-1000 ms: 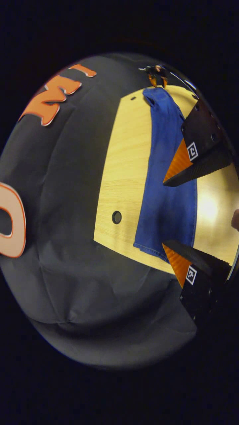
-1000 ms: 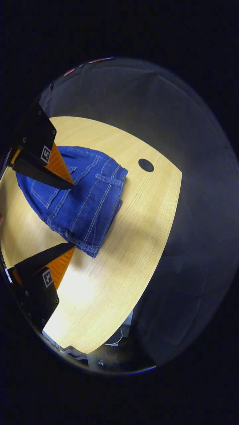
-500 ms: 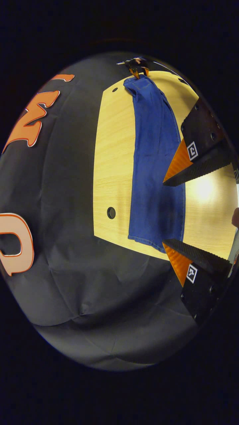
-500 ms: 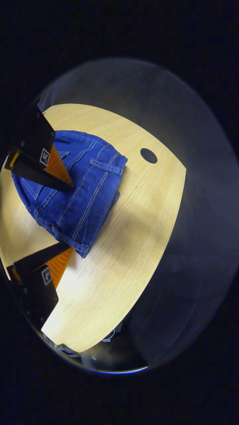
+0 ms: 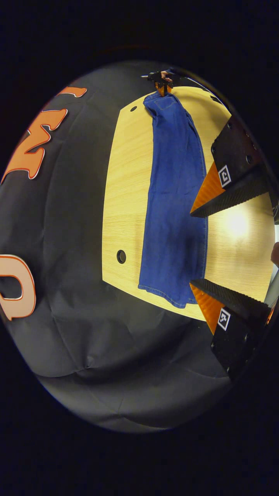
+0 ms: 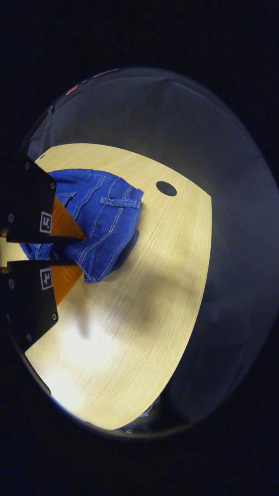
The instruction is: Grasp the waist and the cuffs of the jeans and fold them to make the two legs overlap; first hold the waist and fold one-third of the jeans toward the cuffs, then hold the cuffs and fold the remaining one-third in the same direction to finish folding.
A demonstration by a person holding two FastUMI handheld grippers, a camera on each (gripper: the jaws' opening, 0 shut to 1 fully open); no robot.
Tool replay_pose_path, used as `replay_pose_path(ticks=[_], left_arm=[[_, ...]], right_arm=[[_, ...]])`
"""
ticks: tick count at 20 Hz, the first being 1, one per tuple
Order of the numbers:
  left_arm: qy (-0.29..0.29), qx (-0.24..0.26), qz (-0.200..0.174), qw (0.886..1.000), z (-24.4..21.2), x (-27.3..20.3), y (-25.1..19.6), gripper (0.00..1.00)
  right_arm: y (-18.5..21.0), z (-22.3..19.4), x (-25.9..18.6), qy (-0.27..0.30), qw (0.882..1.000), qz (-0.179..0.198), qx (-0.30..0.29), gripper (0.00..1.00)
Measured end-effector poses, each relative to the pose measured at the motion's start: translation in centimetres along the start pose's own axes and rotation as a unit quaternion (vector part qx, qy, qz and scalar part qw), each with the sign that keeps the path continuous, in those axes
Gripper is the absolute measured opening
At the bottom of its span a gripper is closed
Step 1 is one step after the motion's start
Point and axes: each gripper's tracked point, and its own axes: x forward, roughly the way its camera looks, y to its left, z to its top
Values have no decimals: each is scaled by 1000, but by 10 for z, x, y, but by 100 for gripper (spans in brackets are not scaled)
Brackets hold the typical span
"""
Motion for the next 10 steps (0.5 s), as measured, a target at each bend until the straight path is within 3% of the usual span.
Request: replay_pose_path(ticks=[3, 10], left_arm=[[-5, 0, -5, 1000, 3, 2, 0, 97], [-15, -4, -18, 1000, 4, 5, -4, 97]], right_arm=[[7, 2, -9, -11, 1000, 4, -3, 18], [53, -9, -71, -52, 997, 57, -32, 18]])
